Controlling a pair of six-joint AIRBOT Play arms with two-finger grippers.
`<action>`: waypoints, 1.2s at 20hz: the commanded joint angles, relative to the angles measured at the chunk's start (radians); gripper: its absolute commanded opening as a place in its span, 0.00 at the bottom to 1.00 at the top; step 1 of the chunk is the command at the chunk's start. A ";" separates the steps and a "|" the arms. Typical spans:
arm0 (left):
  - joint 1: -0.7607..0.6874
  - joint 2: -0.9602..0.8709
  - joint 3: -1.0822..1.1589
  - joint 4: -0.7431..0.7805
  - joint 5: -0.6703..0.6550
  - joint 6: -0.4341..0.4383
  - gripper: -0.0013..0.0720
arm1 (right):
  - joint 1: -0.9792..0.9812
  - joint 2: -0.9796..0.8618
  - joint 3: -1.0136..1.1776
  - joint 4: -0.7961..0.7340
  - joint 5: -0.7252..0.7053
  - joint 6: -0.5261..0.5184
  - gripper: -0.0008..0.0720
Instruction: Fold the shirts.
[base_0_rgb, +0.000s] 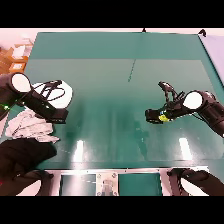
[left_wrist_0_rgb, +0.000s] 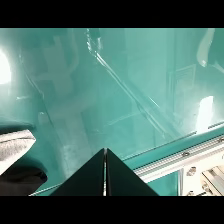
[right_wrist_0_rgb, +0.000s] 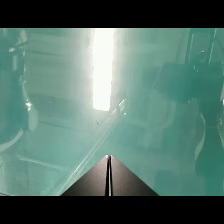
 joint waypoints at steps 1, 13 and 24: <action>0.000 0.000 -0.002 0.001 0.002 0.000 0.05 | 0.001 -0.002 -0.002 0.000 0.001 0.000 0.03; 0.000 0.001 0.000 0.000 0.001 0.000 0.05 | 0.001 -0.002 -0.003 0.000 -0.014 0.000 0.03; 0.203 -0.066 0.114 0.476 0.573 -0.199 1.00 | 0.000 -0.002 -0.004 0.000 -0.098 0.000 0.39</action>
